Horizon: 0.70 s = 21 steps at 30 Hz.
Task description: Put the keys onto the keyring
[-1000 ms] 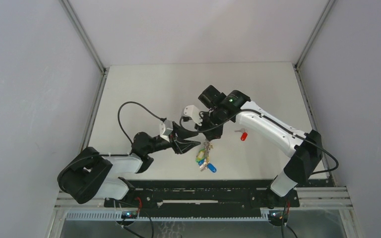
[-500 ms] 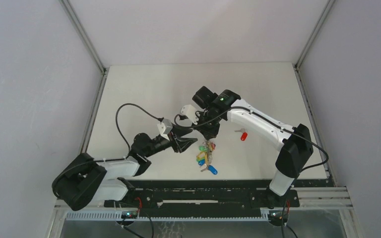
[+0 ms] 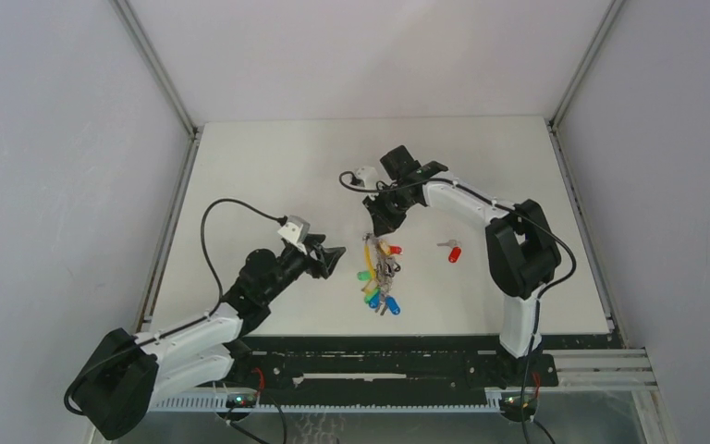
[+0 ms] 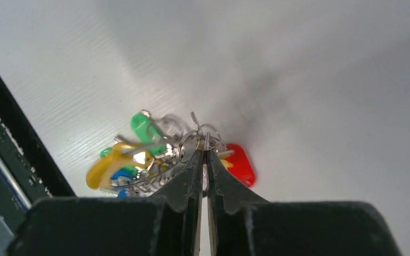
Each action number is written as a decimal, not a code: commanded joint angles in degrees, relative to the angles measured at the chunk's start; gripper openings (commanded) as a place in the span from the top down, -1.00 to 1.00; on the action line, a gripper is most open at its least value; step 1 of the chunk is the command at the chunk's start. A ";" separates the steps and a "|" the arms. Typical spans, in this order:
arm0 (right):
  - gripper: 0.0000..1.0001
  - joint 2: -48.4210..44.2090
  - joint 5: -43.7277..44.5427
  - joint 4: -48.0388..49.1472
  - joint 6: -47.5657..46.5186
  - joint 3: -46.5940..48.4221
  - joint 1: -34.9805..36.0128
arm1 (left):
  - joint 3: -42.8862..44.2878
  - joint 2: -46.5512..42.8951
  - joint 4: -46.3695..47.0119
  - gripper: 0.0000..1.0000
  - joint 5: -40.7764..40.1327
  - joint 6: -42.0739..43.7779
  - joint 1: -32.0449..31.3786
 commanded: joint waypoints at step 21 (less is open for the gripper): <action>-1.00 -24.63 -7.25 19.99 19.98 -20.81 -21.64 | 8.36 -16.44 -35.86 -0.99 -30.75 -17.75 0.47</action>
